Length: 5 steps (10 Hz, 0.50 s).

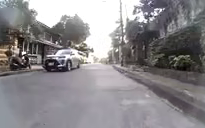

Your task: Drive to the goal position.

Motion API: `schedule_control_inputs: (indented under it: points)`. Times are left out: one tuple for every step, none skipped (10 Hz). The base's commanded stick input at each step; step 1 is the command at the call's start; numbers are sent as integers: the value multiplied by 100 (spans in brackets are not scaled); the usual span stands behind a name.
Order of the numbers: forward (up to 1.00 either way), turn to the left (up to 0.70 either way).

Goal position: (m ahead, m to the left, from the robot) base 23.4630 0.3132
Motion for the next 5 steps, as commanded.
schedule_control_inputs:
  points:
    - [100, -29]
    - [100, -22]
    - [100, -15]
    - [100, -8]
    - [100, -1]
